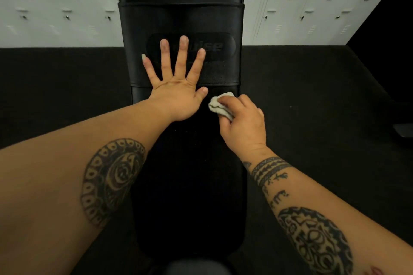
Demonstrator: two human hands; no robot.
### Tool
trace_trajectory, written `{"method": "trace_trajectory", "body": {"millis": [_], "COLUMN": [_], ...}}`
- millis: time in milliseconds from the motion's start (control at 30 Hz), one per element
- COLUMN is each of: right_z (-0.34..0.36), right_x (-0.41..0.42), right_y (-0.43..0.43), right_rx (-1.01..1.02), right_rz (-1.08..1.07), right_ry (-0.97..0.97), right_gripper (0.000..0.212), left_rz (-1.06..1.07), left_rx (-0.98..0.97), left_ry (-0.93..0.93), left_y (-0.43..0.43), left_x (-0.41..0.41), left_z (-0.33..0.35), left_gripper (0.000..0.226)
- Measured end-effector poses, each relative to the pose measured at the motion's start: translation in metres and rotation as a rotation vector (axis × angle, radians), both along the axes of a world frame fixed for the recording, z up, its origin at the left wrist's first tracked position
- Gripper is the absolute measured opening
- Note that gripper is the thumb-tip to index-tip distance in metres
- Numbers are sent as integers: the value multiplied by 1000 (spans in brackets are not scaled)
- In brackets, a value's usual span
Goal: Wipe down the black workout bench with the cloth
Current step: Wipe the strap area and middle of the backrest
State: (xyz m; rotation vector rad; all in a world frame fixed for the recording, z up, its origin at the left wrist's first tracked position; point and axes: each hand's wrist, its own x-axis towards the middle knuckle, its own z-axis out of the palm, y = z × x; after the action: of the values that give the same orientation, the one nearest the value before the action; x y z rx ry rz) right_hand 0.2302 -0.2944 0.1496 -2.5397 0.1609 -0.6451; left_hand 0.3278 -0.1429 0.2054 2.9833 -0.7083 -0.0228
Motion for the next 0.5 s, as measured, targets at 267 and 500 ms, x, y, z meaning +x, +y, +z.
{"method": "trace_trajectory", "body": {"millis": [267,500], "right_z": [25,15], "right_x": [2,5], "right_y": [-6,5], "right_rx": [-23,28], "right_rz": [40,-43], "right_ry": [163,93], "right_gripper": [30,27], "left_rz": [16,-36], "left_rx": [1,-52], "left_ry": [19,-72], "left_y": [-1,4], "left_x": [-2,2], "left_z": [3,-6], "left_gripper": [84,82]}}
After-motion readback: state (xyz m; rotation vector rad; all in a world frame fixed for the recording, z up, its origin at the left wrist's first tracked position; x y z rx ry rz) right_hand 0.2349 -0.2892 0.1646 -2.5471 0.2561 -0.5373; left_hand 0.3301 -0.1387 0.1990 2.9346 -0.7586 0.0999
